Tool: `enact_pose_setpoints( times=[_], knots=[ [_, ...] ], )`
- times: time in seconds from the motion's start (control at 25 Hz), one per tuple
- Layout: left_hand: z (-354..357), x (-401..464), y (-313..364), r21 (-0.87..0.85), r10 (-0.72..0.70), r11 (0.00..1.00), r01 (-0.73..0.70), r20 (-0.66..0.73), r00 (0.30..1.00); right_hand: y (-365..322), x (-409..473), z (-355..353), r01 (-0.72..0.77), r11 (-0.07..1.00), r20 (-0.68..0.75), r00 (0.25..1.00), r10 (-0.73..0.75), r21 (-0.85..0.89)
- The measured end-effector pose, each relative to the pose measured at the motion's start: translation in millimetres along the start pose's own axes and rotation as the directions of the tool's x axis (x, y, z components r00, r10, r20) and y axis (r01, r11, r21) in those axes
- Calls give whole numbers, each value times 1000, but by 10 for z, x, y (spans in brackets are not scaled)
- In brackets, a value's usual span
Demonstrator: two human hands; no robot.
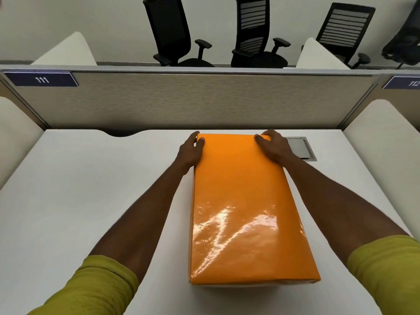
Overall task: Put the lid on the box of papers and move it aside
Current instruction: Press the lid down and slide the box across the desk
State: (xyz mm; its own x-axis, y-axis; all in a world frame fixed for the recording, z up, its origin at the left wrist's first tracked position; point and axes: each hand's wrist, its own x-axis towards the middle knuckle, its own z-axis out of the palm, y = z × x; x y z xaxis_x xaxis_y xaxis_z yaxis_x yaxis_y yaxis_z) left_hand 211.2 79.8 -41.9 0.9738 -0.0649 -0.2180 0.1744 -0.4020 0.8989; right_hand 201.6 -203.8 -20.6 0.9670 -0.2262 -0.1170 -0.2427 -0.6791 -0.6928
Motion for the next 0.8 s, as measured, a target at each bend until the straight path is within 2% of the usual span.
enact_pose_setpoints(
  times=[0.16,0.28,0.4,0.6,0.72,0.8],
  knots=[
    [-79,77,138,-128,-62,990,63,7,998,-139,97,-84,-14,1000,31,999,14,16],
    [-26,74,137,-90,-6,996,3,-32,999,-161,157,-119,19,996,-21,1000,-17,84],
    [10,112,122,-61,68,995,-73,-89,994,-184,247,-131,32,991,-5,999,-31,127],
    [51,102,79,-49,24,998,-32,-150,988,-80,241,-24,25,991,-6,1000,-24,128],
    [35,-81,194,-103,-15,995,-8,-221,975,-147,111,-132,41,981,-110,994,-20,188],
    [-9,-458,173,-148,-12,989,-20,-213,977,-92,-200,-245,58,960,-166,986,-12,275]
  ],
)
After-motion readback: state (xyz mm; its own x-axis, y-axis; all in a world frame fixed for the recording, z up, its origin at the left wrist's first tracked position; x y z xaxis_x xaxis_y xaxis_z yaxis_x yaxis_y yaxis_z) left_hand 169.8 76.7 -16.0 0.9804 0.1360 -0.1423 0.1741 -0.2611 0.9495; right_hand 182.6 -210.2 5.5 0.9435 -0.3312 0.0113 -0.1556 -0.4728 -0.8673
